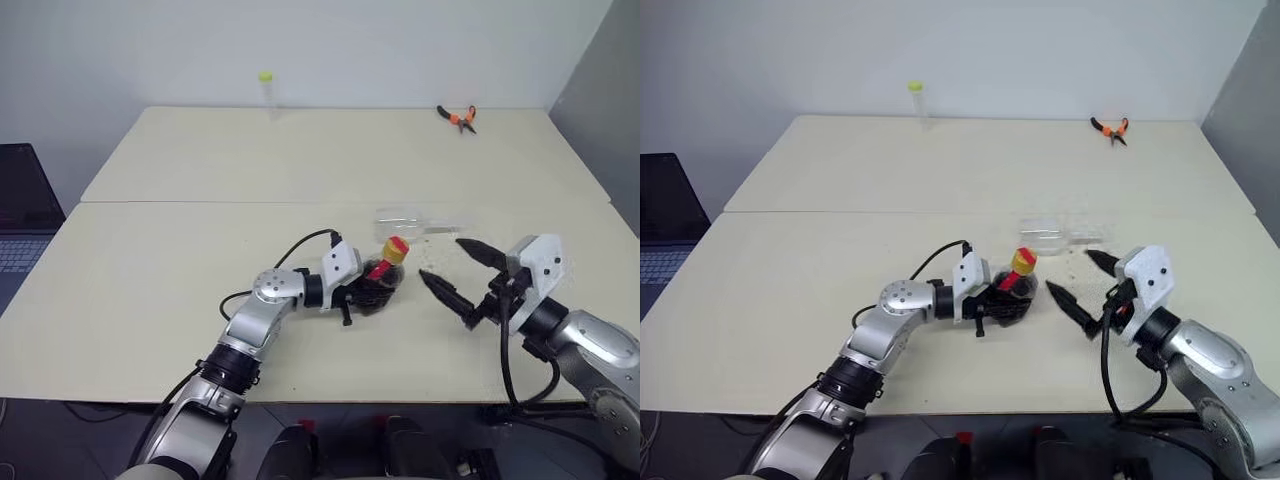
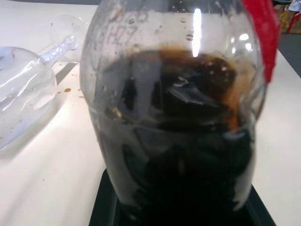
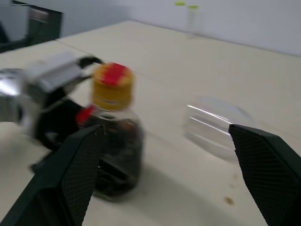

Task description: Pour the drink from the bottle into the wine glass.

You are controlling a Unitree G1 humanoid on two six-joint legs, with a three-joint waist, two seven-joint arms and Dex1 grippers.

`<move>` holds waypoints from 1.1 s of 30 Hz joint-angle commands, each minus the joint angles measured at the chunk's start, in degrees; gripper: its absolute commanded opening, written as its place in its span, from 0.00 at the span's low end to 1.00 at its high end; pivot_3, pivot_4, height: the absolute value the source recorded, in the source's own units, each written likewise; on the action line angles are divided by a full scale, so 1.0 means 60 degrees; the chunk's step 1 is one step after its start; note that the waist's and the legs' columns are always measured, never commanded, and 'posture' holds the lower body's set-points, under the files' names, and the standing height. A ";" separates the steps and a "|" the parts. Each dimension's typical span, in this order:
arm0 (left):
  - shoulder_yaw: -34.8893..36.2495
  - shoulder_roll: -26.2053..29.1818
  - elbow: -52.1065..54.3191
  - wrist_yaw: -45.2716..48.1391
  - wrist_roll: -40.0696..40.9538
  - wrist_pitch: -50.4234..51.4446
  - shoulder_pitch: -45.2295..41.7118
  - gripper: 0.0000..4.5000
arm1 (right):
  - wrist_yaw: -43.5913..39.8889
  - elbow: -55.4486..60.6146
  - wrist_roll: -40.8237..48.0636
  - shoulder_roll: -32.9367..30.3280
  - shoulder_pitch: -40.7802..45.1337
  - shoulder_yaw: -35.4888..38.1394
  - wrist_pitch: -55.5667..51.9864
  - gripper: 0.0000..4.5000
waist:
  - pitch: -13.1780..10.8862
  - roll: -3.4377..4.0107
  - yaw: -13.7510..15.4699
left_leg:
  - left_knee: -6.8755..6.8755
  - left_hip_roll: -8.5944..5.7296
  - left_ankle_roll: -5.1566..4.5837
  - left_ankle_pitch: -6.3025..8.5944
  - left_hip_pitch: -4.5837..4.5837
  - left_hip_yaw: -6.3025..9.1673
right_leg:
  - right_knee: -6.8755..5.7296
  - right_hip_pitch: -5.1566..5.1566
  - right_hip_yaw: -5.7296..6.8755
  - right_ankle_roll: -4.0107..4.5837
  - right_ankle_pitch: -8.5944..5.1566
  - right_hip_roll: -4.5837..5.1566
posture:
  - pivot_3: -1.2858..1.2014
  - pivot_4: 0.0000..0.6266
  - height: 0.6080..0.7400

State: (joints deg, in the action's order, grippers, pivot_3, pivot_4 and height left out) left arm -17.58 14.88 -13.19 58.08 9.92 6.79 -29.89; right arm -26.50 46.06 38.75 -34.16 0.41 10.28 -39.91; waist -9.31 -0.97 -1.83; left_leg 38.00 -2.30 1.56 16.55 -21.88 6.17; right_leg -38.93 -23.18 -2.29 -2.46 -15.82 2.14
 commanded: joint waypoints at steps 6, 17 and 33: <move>0.0176 -0.0025 0.0271 0.0037 0.0084 -0.0294 -0.0241 0.20 | 0.1217 -0.0289 -0.1214 0.0862 0.2233 -0.2087 0.0062 1.00 | 0.0000 0.0000 0.0028 | 0.0002 -0.0004 0.0004 -0.0002 -0.0003 0.0005 | 0.0003 -0.0002 0.0005 0.0000 0.0000 0.0001 | 0.52 0.24 1.00; 0.0175 -0.0022 0.0307 -0.0018 0.0081 -0.0286 -0.0213 0.20 | 0.1070 -0.1123 -0.1732 0.1109 0.2133 -0.1504 0.0523 1.00 | 0.0000 -0.0001 0.0051 | 0.0005 -0.0010 0.0007 -0.0004 -0.0011 0.0005 | 0.0010 -0.0004 0.0005 -0.0001 -0.0001 0.0011 | 0.52 0.24 1.00; 0.0166 0.0004 0.0270 0.0027 0.0093 -0.0313 -0.0215 0.19 | 0.0553 -0.0823 -0.0530 0.0406 0.0653 0.0170 0.0047 1.00 | 0.0000 -0.0001 0.0050 | 0.0004 -0.0010 0.0002 -0.0001 -0.0009 0.0002 | 0.0004 -0.0003 0.0003 -0.0001 -0.0001 0.0007 | 0.52 0.24 1.00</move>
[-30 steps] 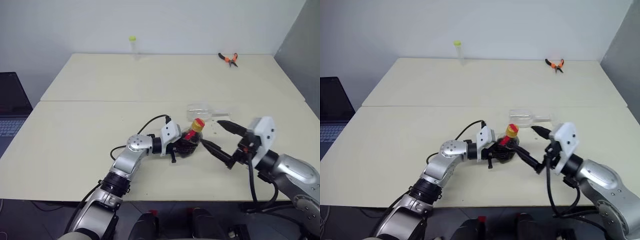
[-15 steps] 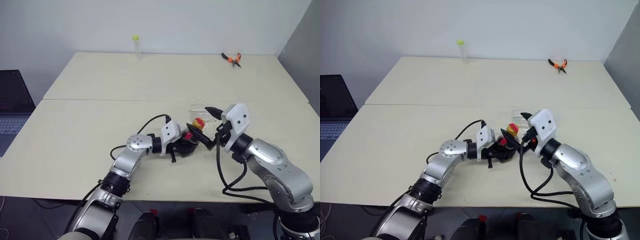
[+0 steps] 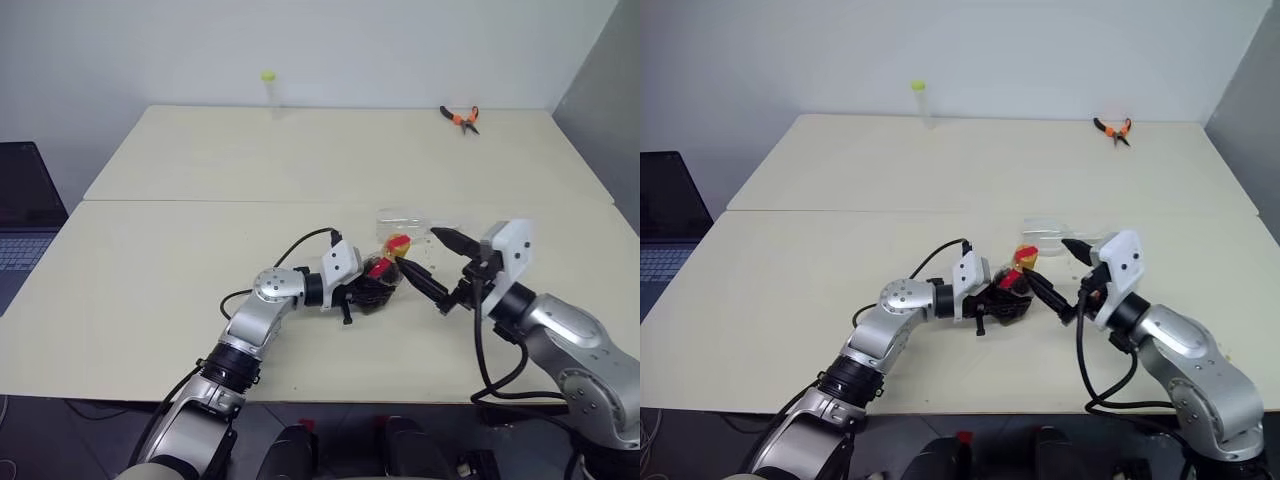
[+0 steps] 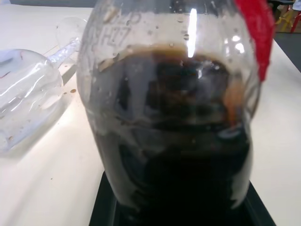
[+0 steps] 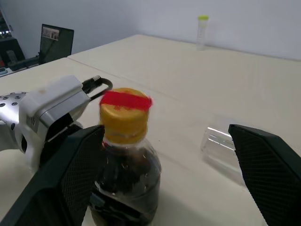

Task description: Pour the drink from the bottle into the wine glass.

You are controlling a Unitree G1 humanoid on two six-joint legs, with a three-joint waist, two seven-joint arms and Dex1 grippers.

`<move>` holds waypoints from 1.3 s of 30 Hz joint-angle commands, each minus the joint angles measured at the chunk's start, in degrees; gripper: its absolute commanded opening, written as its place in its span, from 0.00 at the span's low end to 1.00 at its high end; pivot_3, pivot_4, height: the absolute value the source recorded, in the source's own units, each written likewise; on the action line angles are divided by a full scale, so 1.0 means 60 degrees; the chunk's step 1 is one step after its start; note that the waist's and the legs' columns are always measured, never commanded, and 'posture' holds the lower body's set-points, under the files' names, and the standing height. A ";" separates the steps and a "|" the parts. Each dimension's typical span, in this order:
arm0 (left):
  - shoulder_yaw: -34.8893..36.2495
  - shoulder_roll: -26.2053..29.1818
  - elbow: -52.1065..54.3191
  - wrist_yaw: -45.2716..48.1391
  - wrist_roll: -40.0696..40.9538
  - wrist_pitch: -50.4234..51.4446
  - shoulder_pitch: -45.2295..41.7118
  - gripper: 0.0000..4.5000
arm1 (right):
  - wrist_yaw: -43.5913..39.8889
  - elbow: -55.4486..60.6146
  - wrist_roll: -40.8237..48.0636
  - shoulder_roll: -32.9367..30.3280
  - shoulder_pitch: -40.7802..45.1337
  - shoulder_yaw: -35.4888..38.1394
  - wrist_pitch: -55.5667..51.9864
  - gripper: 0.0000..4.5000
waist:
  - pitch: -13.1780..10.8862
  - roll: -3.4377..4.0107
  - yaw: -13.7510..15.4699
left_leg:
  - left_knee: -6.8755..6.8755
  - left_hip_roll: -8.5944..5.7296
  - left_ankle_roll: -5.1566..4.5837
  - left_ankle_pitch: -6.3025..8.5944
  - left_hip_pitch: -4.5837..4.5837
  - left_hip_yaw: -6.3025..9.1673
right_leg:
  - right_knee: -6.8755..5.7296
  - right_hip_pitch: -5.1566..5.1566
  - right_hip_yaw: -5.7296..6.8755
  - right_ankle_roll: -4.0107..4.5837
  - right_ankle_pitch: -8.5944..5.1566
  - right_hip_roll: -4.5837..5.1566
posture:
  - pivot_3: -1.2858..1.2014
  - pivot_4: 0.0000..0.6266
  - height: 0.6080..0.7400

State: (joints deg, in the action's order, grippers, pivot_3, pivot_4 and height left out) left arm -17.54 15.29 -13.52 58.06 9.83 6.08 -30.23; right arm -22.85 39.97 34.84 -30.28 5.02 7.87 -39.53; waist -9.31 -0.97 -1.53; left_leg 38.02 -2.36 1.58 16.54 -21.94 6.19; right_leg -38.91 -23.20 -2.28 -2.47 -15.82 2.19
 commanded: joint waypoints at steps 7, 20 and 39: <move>0.0153 -0.0039 0.0340 0.0026 0.0103 -0.0184 -0.0146 0.19 | -0.0811 0.0789 0.1046 -0.1053 -0.0587 0.0921 -0.0415 1.00 | 0.0000 -0.0001 -0.0007 | -0.0001 0.0002 -0.0002 0.0001 0.0001 -0.0002 | 0.0000 0.0002 0.0000 -0.0001 0.0000 -0.0002 | 0.52 0.24 1.00; 0.0120 -0.0083 0.0299 0.0007 0.0081 -0.0212 -0.0177 0.19 | 0.0770 0.0580 0.1485 0.0669 0.0928 -0.0496 -0.0777 1.00 | 0.0000 -0.0001 -0.0004 | 0.0003 -0.0001 0.0001 -0.0001 0.0000 -0.0002 | 0.0006 0.0003 -0.0002 -0.0001 0.0000 0.0003 | 0.52 0.24 1.00; 0.0135 -0.0072 0.0332 -0.0035 0.0080 -0.0217 -0.0125 0.19 | 0.0687 -0.0041 0.1171 0.1144 0.1201 -0.0839 -0.0307 0.27 | 0.0000 0.0000 -0.0014 | 0.0001 0.0003 0.0000 0.0000 0.0003 0.0002 | -0.0001 0.0001 0.0001 0.0000 0.0000 -0.0002 | 0.52 0.24 1.00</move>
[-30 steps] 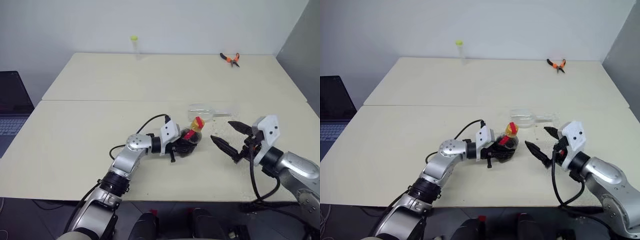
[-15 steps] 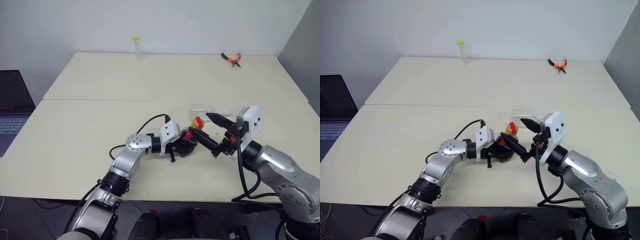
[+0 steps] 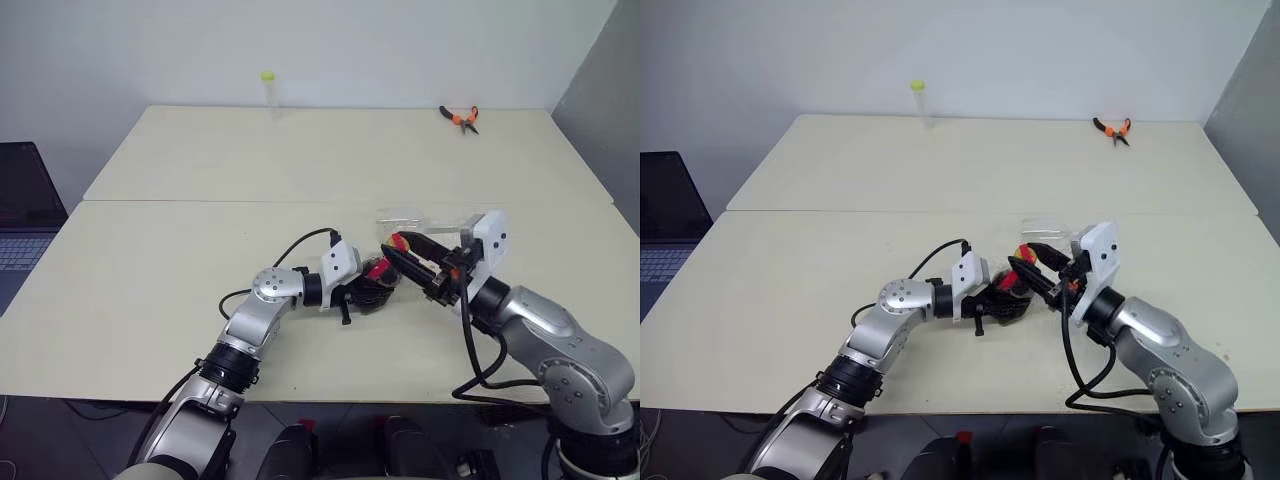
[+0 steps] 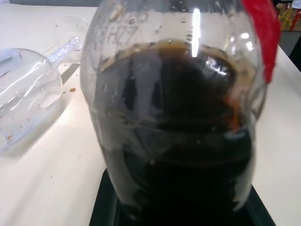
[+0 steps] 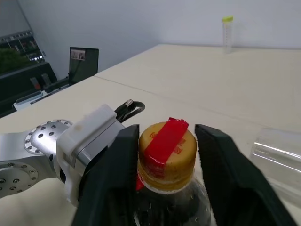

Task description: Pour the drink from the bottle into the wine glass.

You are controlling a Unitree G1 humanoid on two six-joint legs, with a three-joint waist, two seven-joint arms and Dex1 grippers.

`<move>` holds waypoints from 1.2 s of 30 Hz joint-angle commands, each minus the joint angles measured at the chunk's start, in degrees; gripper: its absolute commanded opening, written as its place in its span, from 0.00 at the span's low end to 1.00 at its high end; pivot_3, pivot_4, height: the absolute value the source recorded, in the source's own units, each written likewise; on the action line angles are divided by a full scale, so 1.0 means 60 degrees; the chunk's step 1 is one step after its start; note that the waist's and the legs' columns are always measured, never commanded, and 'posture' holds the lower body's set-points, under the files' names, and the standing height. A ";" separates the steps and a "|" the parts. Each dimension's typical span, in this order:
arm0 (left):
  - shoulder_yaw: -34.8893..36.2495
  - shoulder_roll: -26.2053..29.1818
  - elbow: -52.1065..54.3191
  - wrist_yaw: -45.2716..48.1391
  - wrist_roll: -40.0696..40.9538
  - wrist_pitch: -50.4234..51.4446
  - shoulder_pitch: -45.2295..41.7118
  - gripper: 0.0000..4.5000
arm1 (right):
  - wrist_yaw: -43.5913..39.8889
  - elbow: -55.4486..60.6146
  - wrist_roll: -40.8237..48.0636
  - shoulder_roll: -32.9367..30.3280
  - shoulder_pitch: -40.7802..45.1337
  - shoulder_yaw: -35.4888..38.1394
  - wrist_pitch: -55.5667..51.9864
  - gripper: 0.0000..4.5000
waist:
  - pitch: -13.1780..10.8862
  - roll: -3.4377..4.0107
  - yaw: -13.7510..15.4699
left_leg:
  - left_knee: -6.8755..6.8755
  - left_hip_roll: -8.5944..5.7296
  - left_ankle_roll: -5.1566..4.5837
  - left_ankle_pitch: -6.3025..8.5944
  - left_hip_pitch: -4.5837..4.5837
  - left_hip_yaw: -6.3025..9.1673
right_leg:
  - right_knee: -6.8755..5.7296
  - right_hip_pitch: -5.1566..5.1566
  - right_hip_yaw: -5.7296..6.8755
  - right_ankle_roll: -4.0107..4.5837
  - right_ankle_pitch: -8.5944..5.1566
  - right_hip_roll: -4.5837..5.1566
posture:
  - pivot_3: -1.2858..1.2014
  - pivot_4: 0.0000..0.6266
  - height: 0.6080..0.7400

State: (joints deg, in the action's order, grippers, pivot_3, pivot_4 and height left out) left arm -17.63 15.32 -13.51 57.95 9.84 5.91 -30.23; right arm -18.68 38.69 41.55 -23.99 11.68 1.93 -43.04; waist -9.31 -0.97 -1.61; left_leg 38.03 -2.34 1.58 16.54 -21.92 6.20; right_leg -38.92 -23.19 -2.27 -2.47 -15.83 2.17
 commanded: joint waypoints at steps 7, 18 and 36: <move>0.0135 -0.0095 0.0407 0.0018 0.0133 -0.0200 -0.0071 0.19 | 0.0115 0.0161 0.0433 0.0621 -0.0084 0.0463 0.0498 0.27 | 0.0000 0.0000 -0.0001 | 0.0000 0.0000 0.0000 0.0000 0.0000 0.0003 | 0.0000 0.0000 0.0002 0.0000 0.0000 0.0000 | 0.52 0.24 1.00; 0.0257 -0.0189 0.0512 0.0074 0.0312 -0.0176 -0.0002 0.19 | 0.0432 0.0348 -0.0737 0.0847 -0.0103 0.0230 0.1208 0.27 | 0.0001 0.0002 -0.0007 | 0.0000 0.0000 0.0001 0.0000 0.0001 0.0001 | -0.0001 -0.0001 -0.0001 0.0000 0.0000 0.0000 | 0.52 0.24 1.00; 0.0332 -0.0323 0.0755 0.0255 0.0551 -0.0108 -0.0102 0.19 | -0.0507 0.0472 -0.4132 -0.0841 -0.1261 0.0039 0.3435 0.27 | 0.0000 0.0001 0.0020 | 0.0001 -0.0003 0.0008 -0.0004 -0.0003 -0.0004 | 0.0002 0.0000 -0.0003 -0.0001 0.0000 0.0002 | 0.52 0.24 1.00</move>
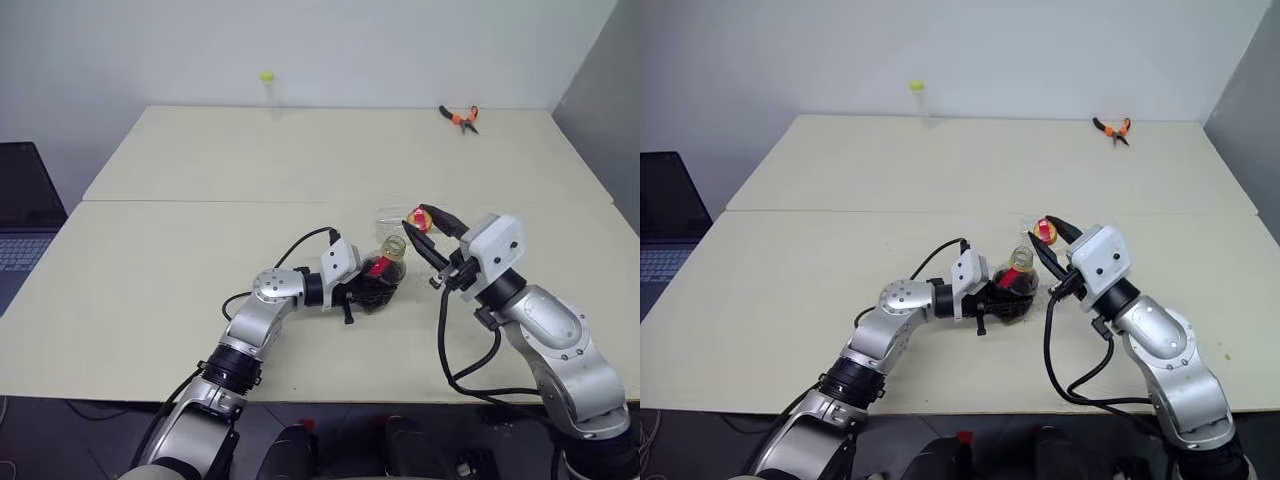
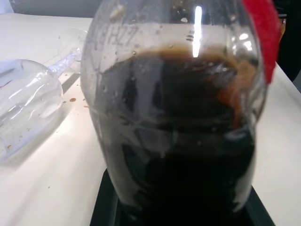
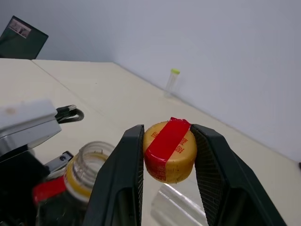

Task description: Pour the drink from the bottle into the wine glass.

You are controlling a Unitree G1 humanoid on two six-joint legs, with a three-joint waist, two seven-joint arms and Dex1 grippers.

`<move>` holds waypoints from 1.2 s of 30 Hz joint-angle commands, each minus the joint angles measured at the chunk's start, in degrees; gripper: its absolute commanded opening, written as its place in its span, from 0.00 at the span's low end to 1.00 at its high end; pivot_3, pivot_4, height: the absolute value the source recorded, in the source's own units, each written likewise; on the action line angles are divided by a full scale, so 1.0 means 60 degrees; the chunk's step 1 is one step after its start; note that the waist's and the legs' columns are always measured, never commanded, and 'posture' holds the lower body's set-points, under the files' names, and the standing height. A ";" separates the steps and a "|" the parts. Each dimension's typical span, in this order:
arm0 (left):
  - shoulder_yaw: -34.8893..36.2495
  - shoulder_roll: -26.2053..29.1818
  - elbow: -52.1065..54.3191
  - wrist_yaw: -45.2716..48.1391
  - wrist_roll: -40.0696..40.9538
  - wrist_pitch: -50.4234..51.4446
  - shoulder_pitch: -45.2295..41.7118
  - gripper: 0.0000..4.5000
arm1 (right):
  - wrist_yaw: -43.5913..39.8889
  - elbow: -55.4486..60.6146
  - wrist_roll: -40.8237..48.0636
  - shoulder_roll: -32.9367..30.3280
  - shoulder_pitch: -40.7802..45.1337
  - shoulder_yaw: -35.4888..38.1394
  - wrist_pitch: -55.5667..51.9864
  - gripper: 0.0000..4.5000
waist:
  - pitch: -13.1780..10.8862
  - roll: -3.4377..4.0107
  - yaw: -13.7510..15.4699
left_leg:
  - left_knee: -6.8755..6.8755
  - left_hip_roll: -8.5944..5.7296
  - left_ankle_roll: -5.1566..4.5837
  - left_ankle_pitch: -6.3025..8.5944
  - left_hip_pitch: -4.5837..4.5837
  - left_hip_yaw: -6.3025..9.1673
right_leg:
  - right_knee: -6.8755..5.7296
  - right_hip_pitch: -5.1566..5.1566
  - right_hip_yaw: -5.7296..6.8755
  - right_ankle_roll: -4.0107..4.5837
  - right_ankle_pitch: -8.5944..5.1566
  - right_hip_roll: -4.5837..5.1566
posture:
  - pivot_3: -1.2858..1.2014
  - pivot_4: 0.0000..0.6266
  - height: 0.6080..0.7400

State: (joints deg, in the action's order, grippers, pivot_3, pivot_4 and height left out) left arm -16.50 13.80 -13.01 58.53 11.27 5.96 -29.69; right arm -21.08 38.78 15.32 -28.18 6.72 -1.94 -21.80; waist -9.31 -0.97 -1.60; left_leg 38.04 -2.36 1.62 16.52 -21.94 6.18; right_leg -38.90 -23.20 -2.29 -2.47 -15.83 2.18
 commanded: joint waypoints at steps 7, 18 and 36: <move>-0.0069 0.0083 0.1474 0.0838 0.0727 0.0273 -0.0121 0.19 | 0.0185 -0.1054 -0.0670 0.0139 -0.3201 0.2293 0.1347 0.27 | 0.0001 -0.0003 0.0067 | -0.0003 0.0000 -0.0004 0.0003 0.0001 0.0004 | 0.0001 0.0005 0.0007 -0.0001 -0.0001 0.0000 | 0.52 0.24 1.00; -0.0202 -0.0056 0.1303 0.1254 0.0768 0.0325 -0.0474 0.19 | 0.0351 -0.4225 -0.0340 0.0717 -0.2765 0.3258 0.1751 0.27 | 0.0008 0.0022 -0.0012 | -0.0008 0.0008 -0.0009 0.0005 0.0029 -0.0038 | -0.0011 0.0010 -0.0029 0.0000 0.0000 -0.0018 | 0.52 0.24 1.00; -0.0097 -0.0069 0.1231 0.0850 0.0629 0.0219 -0.0406 0.19 | -0.0117 -0.4513 0.0646 0.0972 -0.2713 0.3012 -0.0410 1.00 | 0.0015 0.0023 -0.0046 | -0.0009 0.0015 -0.0008 0.0004 0.0029 -0.0029 | -0.0011 0.0012 -0.0025 0.0000 0.0000 -0.0020 | 0.52 0.24 1.00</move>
State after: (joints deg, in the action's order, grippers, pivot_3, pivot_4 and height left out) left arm -18.12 13.75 -7.11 64.36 14.95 8.45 -31.53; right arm -20.99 11.42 18.08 -23.52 -8.35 18.18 -22.04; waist -9.21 -0.83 -1.87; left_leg 37.98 -2.27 1.57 16.54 -21.76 6.01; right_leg -38.97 -23.12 -2.44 -2.47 -15.83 2.06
